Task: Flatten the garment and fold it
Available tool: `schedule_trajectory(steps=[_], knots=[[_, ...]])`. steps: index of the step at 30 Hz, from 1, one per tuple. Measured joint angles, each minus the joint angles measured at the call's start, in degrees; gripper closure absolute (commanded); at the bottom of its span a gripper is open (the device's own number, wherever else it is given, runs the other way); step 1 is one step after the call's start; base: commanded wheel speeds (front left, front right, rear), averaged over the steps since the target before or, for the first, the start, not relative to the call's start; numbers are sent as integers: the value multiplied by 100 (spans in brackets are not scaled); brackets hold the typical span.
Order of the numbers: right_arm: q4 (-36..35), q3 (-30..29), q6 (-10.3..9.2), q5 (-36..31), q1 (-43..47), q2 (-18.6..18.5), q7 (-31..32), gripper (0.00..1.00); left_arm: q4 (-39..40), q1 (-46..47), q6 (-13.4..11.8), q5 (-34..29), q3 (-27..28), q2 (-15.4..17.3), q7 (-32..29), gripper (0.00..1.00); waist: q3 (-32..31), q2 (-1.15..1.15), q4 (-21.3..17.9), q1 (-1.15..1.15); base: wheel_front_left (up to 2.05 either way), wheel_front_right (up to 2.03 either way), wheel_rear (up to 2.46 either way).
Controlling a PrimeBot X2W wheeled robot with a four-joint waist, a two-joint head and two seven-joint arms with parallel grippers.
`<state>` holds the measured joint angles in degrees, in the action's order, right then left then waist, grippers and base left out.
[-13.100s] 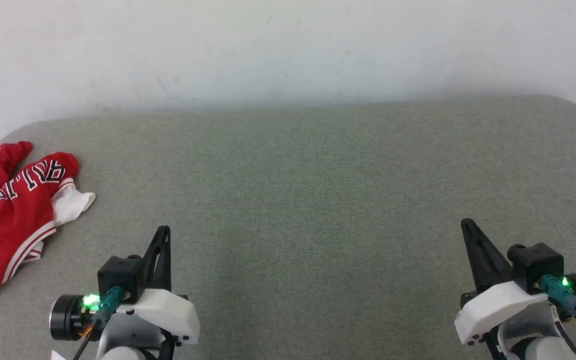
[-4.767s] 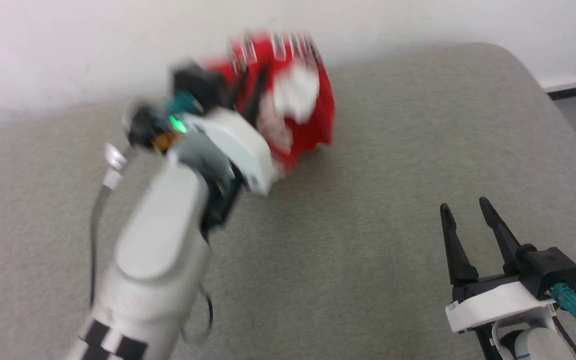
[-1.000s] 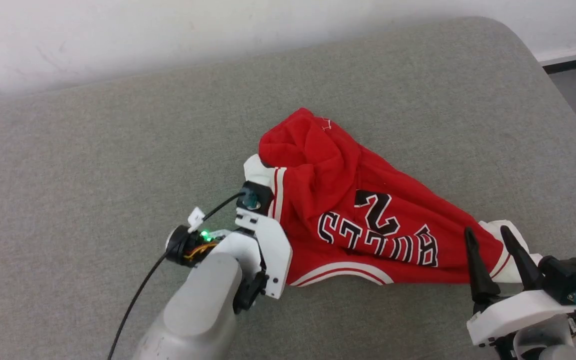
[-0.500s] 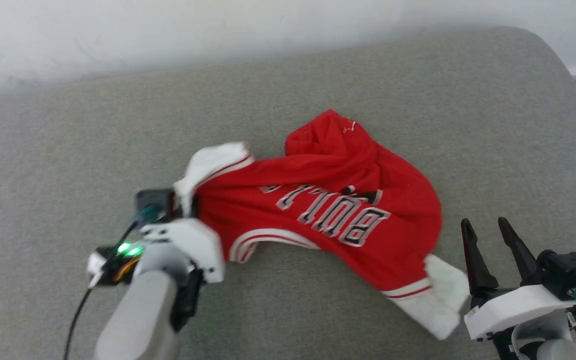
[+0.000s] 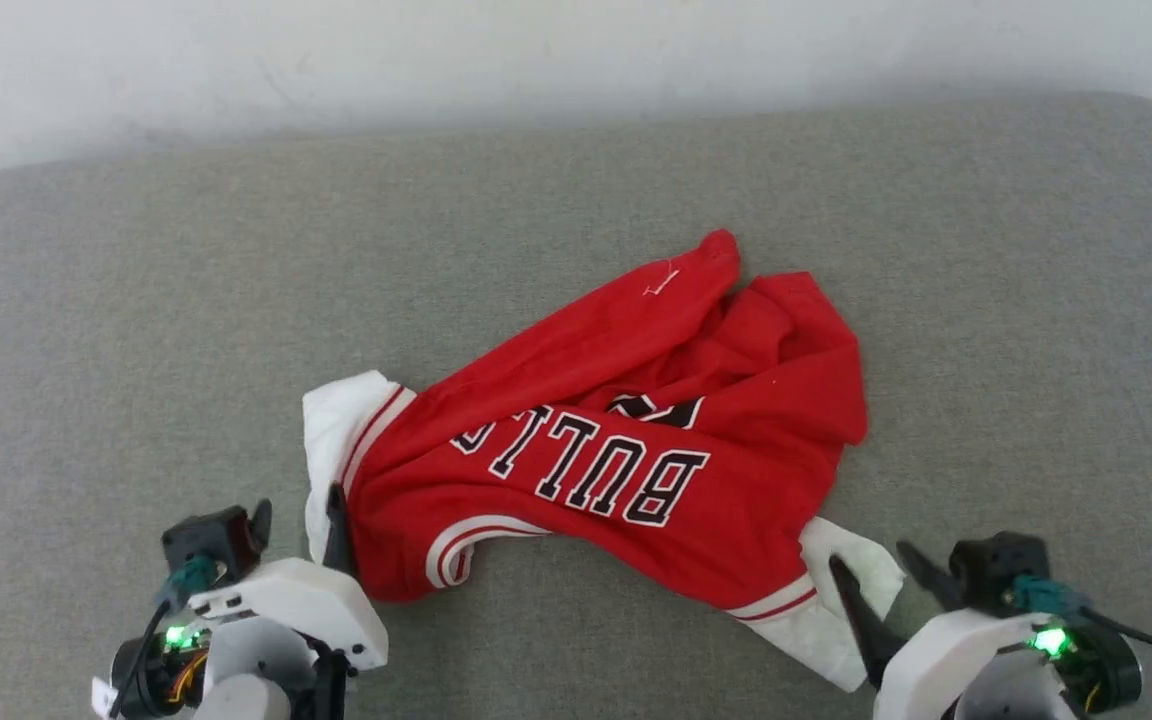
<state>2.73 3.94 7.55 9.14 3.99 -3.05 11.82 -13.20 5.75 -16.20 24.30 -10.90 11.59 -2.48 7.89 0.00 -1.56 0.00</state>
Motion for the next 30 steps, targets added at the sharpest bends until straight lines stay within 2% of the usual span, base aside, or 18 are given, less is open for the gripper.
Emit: schedule_trajectory(steps=[5, 7, 12, 21, 22, 23, 24, 27, 30], knots=[[-145, -10, -1, -108, 328, -15, 1013, 0, 322, -133, 146, -25, 119, -137, 1295, 0, -9, 0, 115, 0, 0, 0, 0], [-193, -140, 0, -167, 436, -10, 1335, 0, 414, -154, 187, -63, 174, -203, 1577, 0, 3, 0, 157, 0, 0, 0, 0], [-299, -431, -1, -264, 539, -10, 1640, 0, 736, -165, 316, -360, 336, -381, 1714, 0, 73, 0, 261, 0, 0, 0, 0], [-246, -151, -3, -35, 440, -26, 2105, 0, 1028, -174, 616, -787, 636, -706, 1715, 0, 306, 0, 410, 0, 0, 0, 0], [-244, -146, -3, -11, 419, -34, 2161, 51, 1020, -174, 645, -798, 668, -732, 1715, 0, 334, 0, 423, 0, 0, 0, 0], [-244, -133, -4, 2, 399, -44, 2210, 78, 1009, -174, 675, -822, 692, -750, 1715, 0, 357, 0, 435, 0, 0, 0, 0], [-252, -118, -10, 13, 379, -54, 2254, 100, 1000, -174, 706, -828, 717, -766, 1715, 0, 376, 0, 446, -1, 0, 0, 0], [-336, -164, -8, 127, 348, -42, 2277, 100, 929, -172, 759, -905, 777, -788, 1715, 0, 418, 0, 460, 0, 0, 0, 0], [-392, -506, 13, 209, 330, 56, 2109, 100, 862, -171, 810, -1016, 864, -797, 1715, 0, 407, 0, 447, 0, 0, 0, 0]])
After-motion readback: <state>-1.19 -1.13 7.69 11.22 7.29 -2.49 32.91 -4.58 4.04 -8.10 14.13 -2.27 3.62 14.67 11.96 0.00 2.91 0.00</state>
